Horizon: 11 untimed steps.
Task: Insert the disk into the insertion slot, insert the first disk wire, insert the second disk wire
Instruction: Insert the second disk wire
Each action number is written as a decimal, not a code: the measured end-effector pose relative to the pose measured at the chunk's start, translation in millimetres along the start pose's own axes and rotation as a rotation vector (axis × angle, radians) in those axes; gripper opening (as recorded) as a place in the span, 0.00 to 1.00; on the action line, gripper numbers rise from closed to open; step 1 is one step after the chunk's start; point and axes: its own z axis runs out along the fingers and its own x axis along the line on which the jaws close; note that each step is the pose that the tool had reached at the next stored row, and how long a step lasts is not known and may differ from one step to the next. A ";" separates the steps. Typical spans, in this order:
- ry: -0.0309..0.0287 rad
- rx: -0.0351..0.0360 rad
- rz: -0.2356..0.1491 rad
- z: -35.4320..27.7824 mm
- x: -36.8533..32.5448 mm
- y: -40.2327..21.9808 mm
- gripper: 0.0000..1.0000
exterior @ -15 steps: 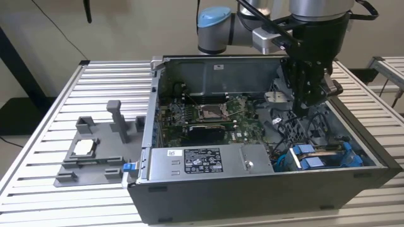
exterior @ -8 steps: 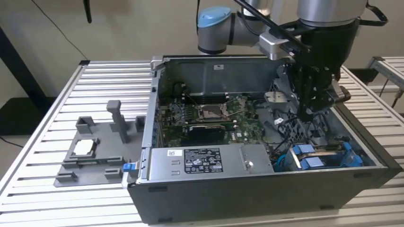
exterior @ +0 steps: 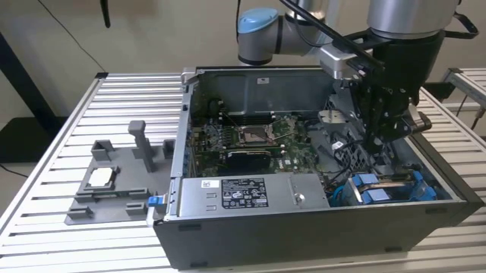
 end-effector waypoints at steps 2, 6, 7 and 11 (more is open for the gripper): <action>-0.0008 -0.0060 0.000 0.8 2.3 -1.1 0.16; -0.0024 -0.0164 -0.001 2.4 5.1 -4.1 0.16; -0.0028 -0.0191 -0.001 2.8 5.5 -5.2 0.16; -0.0035 -0.0251 -0.001 4.2 6.3 -7.4 0.16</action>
